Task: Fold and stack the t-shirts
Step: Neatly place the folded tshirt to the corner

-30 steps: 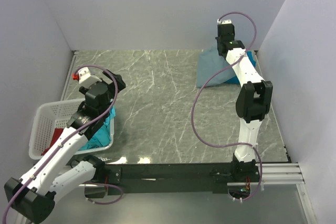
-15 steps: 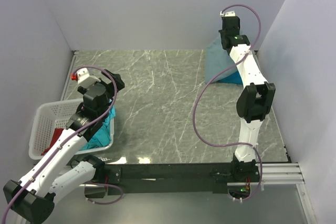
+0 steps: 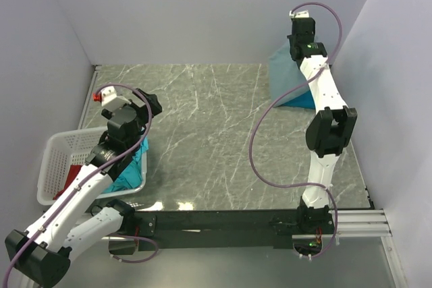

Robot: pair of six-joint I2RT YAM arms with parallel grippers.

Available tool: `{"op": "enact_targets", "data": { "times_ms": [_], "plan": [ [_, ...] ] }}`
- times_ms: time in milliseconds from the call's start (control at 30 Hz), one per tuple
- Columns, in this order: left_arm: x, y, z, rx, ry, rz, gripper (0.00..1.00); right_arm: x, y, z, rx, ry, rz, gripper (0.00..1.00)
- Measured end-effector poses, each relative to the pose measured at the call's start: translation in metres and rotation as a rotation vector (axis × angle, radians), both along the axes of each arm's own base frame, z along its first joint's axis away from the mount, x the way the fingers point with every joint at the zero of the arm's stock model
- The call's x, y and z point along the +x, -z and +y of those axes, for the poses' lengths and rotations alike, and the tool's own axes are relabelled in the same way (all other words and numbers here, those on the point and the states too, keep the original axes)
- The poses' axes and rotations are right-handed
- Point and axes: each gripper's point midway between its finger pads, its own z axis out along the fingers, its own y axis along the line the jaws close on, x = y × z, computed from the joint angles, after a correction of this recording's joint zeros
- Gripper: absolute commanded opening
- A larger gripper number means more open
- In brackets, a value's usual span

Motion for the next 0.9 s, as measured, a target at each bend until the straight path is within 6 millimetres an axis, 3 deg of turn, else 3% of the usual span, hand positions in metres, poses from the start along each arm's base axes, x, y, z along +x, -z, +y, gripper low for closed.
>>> {"op": "enact_targets", "data": {
  "times_ms": [333, 467, 600, 800, 900],
  "plan": [
    [0.005, 0.004, -0.005, 0.001, 0.015, 0.009, 1.0, -0.002, -0.013, -0.035, 0.006, 0.061, -0.028, 0.0],
    [0.006, 0.003, -0.006, -0.002, 0.015, 0.003, 1.0, -0.001, -0.009, -0.045, 0.021, 0.08, -0.027, 0.0],
    [0.007, 0.004, -0.007, 0.002, 0.018, 0.007, 0.99, 0.005, 0.008, -0.059, 0.033, 0.111, -0.013, 0.0],
    [0.01, 0.013, -0.011, 0.026, 0.036, 0.033, 1.0, 0.016, 0.058, -0.082, 0.058, 0.155, 0.05, 0.0],
    [0.012, 0.016, -0.013, 0.029, 0.044, 0.042, 0.99, 0.017, 0.07, -0.093, 0.068, 0.176, 0.063, 0.0]
  ]
}}
